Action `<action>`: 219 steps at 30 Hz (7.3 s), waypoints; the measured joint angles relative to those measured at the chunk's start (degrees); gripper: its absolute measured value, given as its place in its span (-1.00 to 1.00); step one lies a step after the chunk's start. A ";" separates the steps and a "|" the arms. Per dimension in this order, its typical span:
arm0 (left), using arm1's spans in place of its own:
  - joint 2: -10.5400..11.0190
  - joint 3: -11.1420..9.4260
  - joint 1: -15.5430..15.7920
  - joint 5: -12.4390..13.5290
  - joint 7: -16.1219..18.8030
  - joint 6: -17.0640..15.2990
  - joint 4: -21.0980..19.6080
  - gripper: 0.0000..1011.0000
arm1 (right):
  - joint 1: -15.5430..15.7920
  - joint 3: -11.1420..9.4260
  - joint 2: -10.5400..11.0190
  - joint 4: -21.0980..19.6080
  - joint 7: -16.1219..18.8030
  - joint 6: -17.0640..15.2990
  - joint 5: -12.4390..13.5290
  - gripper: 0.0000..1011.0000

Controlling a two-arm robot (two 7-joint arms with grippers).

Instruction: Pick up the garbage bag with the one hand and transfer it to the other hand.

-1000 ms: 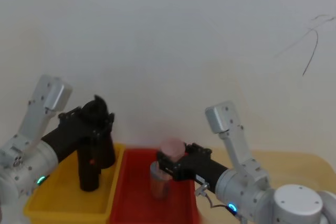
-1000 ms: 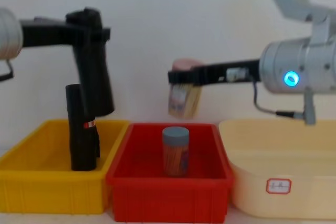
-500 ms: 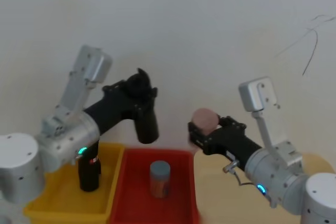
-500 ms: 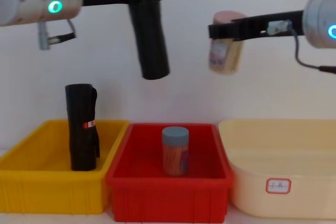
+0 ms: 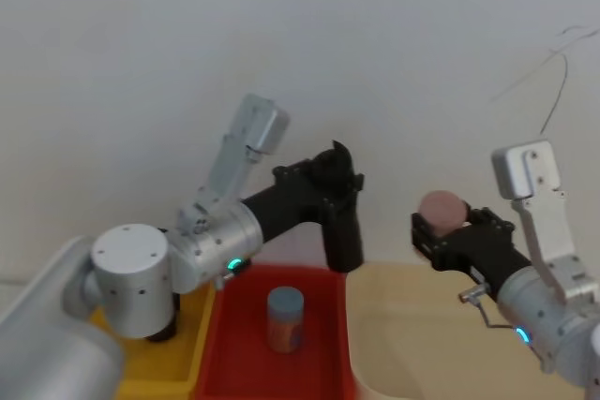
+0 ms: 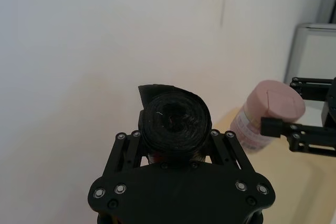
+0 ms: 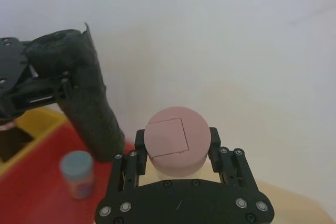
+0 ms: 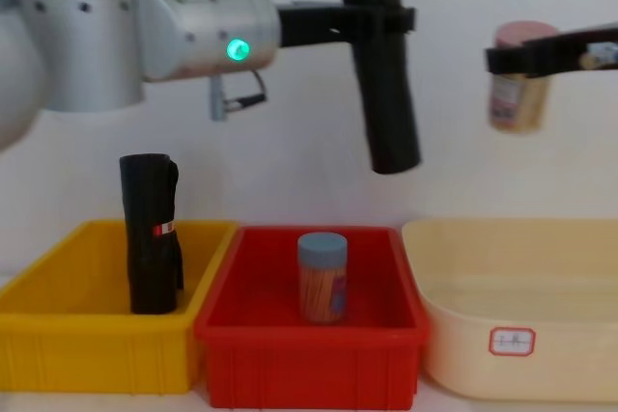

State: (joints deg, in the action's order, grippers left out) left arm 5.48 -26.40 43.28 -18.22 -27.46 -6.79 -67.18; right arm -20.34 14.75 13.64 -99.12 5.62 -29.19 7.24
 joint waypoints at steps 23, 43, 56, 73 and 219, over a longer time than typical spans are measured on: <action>-8.36 -4.25 8.81 -0.55 -6.54 9.03 24.94 0.00 | 5.18 -9.53 0.24 6.34 -6.91 -2.62 -1.37 0.29; -13.98 -4.15 13.87 -1.60 -13.93 13.15 39.84 0.00 | 6.11 -11.40 -1.23 8.43 -3.50 -1.15 1.18 0.29; -15.31 -4.35 13.90 -1.03 -14.68 13.55 40.13 0.00 | 6.65 -11.24 -1.51 5.96 -2.30 -0.66 0.91 0.29; -14.41 -3.98 12.19 0.49 -12.44 13.50 36.69 0.00 | 6.39 -10.93 -1.93 6.96 -1.52 -1.60 0.22 0.61; -13.92 -3.56 11.57 0.98 -11.70 13.47 35.32 0.00 | -5.49 -0.28 -0.18 25.33 15.33 11.35 6.92 0.10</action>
State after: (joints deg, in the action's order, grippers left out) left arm -8.44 -29.96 54.85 -17.25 -39.15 6.68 -31.86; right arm -25.83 14.47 13.46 -73.80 20.96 -17.85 14.16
